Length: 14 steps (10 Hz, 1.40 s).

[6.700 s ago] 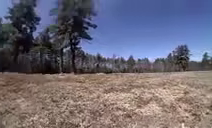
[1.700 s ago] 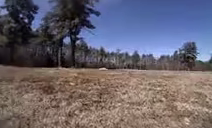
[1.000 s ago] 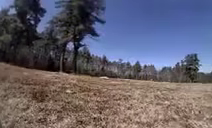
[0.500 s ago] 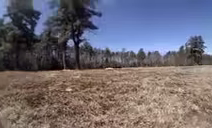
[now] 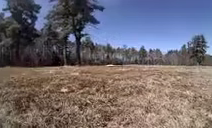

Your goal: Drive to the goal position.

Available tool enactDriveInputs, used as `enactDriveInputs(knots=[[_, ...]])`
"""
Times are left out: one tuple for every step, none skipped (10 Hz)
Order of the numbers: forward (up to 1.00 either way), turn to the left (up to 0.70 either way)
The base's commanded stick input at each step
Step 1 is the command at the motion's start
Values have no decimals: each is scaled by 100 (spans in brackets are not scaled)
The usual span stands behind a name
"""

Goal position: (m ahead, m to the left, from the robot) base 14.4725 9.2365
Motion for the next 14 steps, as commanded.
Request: enactDriveInputs(knots=[[70, 26], [70, 0], [70, 0], [70, 2], [70, 26], [70, 35], [70, 13], [70, 1], [70, 3], [70, 32], [70, 35], [70, 0], [70, 0], [70, 0]])
